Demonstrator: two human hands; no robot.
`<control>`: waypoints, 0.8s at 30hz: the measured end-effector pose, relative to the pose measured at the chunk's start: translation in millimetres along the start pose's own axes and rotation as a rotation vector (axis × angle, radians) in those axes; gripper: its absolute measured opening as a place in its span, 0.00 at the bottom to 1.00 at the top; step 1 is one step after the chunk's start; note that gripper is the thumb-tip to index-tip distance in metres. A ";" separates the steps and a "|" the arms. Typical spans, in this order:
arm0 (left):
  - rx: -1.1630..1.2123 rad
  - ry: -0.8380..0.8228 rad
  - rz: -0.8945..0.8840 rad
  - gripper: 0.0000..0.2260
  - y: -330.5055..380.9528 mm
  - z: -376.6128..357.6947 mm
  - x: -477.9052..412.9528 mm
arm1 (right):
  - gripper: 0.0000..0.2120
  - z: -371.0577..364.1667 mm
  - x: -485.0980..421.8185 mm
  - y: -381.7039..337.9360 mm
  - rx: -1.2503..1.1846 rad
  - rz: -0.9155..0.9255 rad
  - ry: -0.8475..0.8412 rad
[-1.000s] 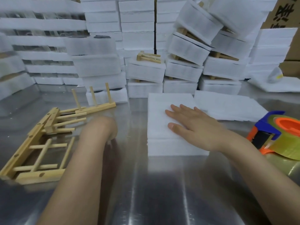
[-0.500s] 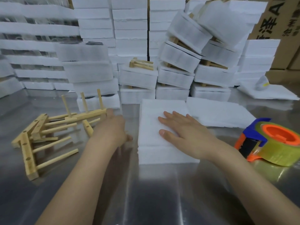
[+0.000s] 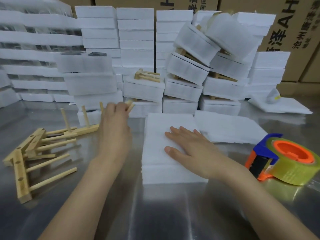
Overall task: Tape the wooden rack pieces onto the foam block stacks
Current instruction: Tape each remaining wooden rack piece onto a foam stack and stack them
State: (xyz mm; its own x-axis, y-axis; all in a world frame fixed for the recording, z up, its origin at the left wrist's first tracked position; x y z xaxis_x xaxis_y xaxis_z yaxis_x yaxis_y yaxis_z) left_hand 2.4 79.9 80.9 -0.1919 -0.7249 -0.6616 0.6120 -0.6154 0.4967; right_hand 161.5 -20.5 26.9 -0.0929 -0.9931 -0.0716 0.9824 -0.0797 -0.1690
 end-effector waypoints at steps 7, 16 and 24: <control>0.157 -0.270 -0.656 0.18 84.8 -30.3 41.4 | 0.20 21.0 -0.6 40.3 -0.747 -0.225 0.230; 0.617 -0.437 0.429 0.06 -3.7 -55.6 22.2 | 0.13 27.1 0.1 33.6 -0.654 -0.179 0.295; 0.899 -0.551 0.502 0.15 2.5 -77.9 30.6 | 0.06 26.9 2.3 25.8 -0.521 -0.103 0.203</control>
State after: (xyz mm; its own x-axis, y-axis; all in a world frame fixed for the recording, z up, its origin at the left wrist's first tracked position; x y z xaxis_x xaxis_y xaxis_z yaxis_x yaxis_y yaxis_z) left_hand 57.8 80.4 18.2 -0.5246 -0.8496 -0.0544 -0.0074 -0.0594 0.9982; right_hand 191.0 -27.2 48.8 -0.2640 -0.9419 -0.2076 0.7619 -0.0716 -0.6438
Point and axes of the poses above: each hand's wrist, its own x-axis away from the middle knuckle, its own z-axis out of the back of the hand, y = z × x, the point moved 7 cm from there along -x, towards the middle knuckle, and after that the axes turned 5 degrees about x, right-handed, at the moved point
